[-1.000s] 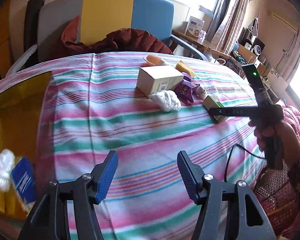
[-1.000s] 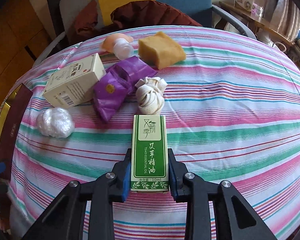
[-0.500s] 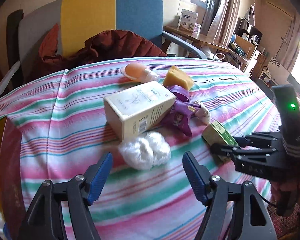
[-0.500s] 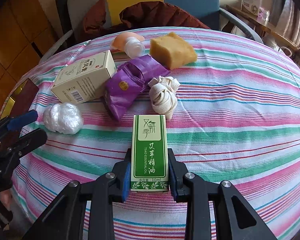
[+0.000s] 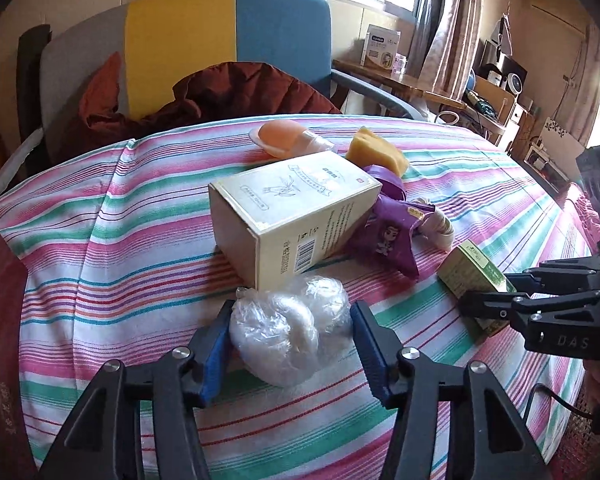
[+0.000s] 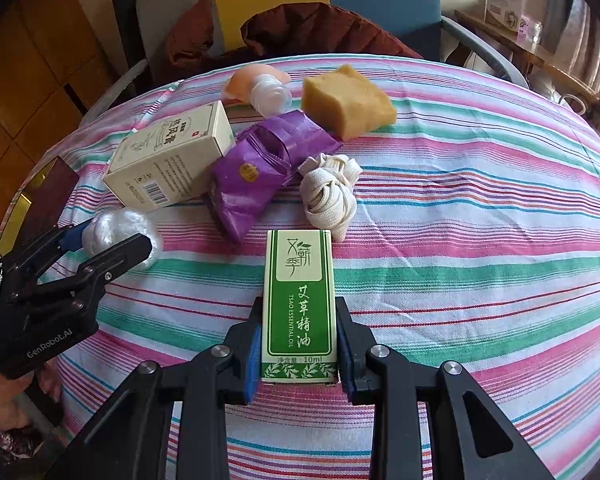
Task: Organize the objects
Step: 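Grasp the clear plastic bag bundle with the left tool while the right tool holds the green box, then lower the plastic bundle into the gold tray with the left tool while the right lowers the box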
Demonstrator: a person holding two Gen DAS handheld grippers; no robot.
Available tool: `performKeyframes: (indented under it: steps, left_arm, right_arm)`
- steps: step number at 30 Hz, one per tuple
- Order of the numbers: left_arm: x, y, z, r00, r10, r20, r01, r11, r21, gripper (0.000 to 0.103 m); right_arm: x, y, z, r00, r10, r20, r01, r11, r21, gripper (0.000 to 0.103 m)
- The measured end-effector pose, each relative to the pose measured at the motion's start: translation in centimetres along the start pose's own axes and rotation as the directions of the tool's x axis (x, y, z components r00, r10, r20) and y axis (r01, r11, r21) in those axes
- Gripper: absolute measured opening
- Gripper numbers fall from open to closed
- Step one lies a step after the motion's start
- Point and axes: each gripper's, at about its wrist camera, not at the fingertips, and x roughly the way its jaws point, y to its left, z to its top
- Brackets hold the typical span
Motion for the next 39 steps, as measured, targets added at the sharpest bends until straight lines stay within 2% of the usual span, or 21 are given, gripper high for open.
performKeyframes:
  steps: [5, 8, 12, 17, 21, 25, 29, 39]
  left_arm:
    - [-0.9, 1.4, -1.1, 1.000, 0.019, 0.023, -0.019, 0.999, -0.031, 0.055]
    - [-1.3, 2.0, -2.0, 0.999, 0.023, 0.026, -0.021, 0.999, -0.044, 0.040]
    - [-1.9, 2.4, -2.8, 0.999, 0.016, 0.036, -0.015, 0.999, -0.046, 0.040]
    - [-2.6, 2.7, -3.5, 0.999, 0.003, 0.039, -0.001, 0.998, -0.056, 0.038]
    - [-3.7, 3.0, -4.6, 0.999, -0.003, 0.048, 0.006, 0.997, -0.074, 0.038]
    - [-5.1, 3.0, -5.9, 0.999, 0.008, 0.045, -0.005, 0.998, -0.059, 0.038]
    - [-6.7, 4.2, -6.8, 0.999, -0.015, 0.047, 0.020, 0.994, -0.110, 0.038]
    - [-11.9, 7.9, -7.4, 0.991, 0.002, 0.135, 0.028, 0.975, -0.220, 0.038]
  right_arm:
    - [-0.1, 0.1, -0.1, 1.000, -0.003, 0.007, 0.003, 1.000, 0.000, 0.031]
    - [-0.2, 0.2, -0.3, 1.000, -0.001, 0.012, 0.001, 1.000, 0.003, 0.031]
    - [-0.6, 0.9, -0.4, 0.997, 0.073, 0.014, -0.074, 0.996, 0.042, 0.031]
    - [-0.3, 4.5, -1.5, 0.994, 0.108, -0.001, -0.108, 0.994, -0.031, 0.031]
    - [-0.1, 6.6, -2.1, 0.998, 0.065, 0.016, -0.062, 0.990, -0.129, 0.031]
    - [0.0, 6.3, -2.0, 0.997, 0.079, 0.024, -0.075, 0.990, -0.122, 0.031]
    - [0.0, 6.2, -2.0, 0.996, 0.084, 0.028, -0.080, 0.990, -0.119, 0.031]
    - [0.0, 7.2, -2.4, 0.998, 0.039, 0.057, -0.029, 0.987, -0.157, 0.031]
